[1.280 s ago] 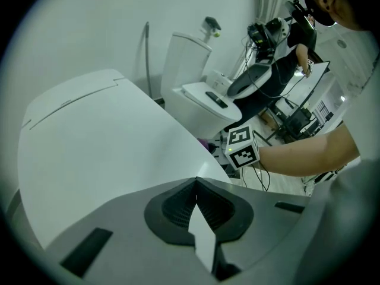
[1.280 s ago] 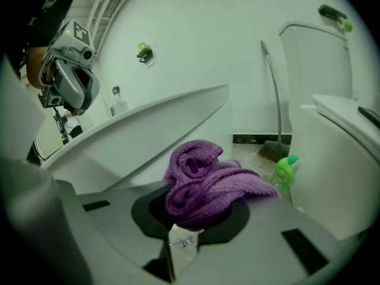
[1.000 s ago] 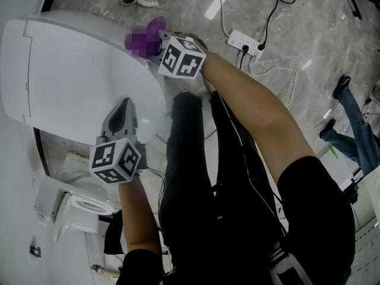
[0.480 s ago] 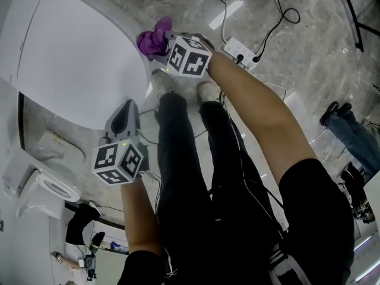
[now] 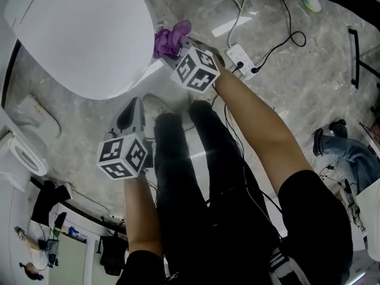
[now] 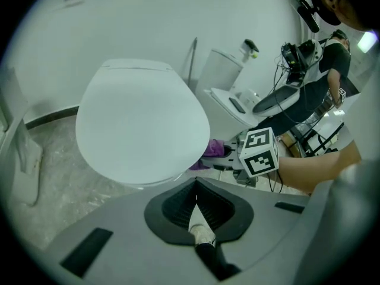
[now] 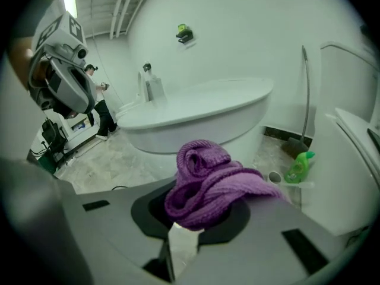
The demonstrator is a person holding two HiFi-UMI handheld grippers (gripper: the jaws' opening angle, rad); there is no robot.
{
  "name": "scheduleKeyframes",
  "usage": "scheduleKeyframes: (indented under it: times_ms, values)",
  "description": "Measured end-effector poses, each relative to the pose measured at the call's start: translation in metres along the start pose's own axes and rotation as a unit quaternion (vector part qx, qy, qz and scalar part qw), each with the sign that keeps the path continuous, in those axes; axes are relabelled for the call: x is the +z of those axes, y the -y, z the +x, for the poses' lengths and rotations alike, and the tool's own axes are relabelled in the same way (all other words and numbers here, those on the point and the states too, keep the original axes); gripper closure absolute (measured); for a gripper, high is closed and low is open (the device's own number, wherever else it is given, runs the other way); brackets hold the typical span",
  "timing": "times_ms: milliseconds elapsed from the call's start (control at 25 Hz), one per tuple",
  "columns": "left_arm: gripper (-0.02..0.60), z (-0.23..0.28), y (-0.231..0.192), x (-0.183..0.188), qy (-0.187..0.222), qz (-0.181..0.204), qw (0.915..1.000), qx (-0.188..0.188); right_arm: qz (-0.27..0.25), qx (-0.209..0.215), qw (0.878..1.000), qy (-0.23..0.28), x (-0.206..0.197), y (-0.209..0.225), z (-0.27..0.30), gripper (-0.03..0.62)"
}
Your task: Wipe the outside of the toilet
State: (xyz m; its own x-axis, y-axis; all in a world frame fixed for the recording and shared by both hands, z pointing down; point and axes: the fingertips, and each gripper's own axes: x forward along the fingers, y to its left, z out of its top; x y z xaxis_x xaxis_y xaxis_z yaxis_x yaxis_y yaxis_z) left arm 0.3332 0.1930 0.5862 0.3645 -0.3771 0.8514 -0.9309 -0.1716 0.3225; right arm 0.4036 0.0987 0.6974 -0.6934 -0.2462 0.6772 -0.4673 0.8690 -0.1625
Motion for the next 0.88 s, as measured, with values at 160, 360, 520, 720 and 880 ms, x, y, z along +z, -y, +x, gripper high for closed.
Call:
scheduleKeyframes:
  times_ms: [160,360,520,720,880]
  values:
    - [0.575,-0.007,-0.013,-0.031,-0.004,-0.027,0.9996,0.011,-0.014,0.0,0.999,-0.033,-0.005,-0.025,0.004,0.531]
    - [0.575,-0.023,-0.031,-0.066,0.011,-0.06,0.998,0.017,-0.04,0.04,0.997,-0.057,-0.012,-0.09,0.023,0.531]
    - [0.575,-0.043,-0.047,-0.09,0.024,-0.081,0.9962,0.022,-0.044,0.063,0.995,-0.063,-0.006,-0.142,0.043,0.531]
    - [0.575,-0.07,-0.072,-0.116,0.039,-0.102,0.9936,0.029,-0.051,0.071,0.994,-0.067,0.017,-0.176,0.062,0.531]
    - [0.575,-0.09,-0.103,-0.141,0.048,-0.125,0.9905,0.031,-0.041,0.067,0.995,-0.062,0.043,-0.204,0.088,0.531]
